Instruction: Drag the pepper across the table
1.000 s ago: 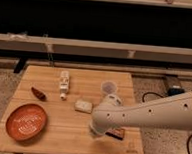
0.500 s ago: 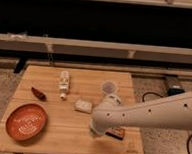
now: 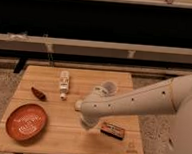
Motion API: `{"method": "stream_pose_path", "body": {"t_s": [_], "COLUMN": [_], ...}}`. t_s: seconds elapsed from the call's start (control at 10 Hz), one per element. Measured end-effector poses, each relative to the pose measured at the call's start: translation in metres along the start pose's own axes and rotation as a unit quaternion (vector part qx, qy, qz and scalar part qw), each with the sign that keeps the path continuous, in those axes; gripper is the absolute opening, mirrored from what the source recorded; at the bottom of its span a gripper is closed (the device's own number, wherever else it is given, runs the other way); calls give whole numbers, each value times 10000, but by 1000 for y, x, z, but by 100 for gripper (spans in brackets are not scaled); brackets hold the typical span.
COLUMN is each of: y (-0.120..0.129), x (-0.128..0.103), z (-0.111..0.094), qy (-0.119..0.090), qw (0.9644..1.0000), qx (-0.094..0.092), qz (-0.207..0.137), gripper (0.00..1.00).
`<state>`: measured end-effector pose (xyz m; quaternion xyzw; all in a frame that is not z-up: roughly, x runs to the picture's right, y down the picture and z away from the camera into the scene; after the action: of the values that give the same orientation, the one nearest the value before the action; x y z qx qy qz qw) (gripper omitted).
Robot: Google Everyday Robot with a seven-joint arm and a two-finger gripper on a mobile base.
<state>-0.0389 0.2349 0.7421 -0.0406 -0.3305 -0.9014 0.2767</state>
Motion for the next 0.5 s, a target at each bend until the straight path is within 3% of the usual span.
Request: {"method": "stream_pose_path", "body": {"t_s": [0.2, 0.5], "y": [2, -1], "x": [36, 83], "z": [-1, -2], "qy": [-31, -38], "qw": [9997, 9980], "qx": [-64, -111], "qz": [-234, -622], "gripper": [27, 55]}}
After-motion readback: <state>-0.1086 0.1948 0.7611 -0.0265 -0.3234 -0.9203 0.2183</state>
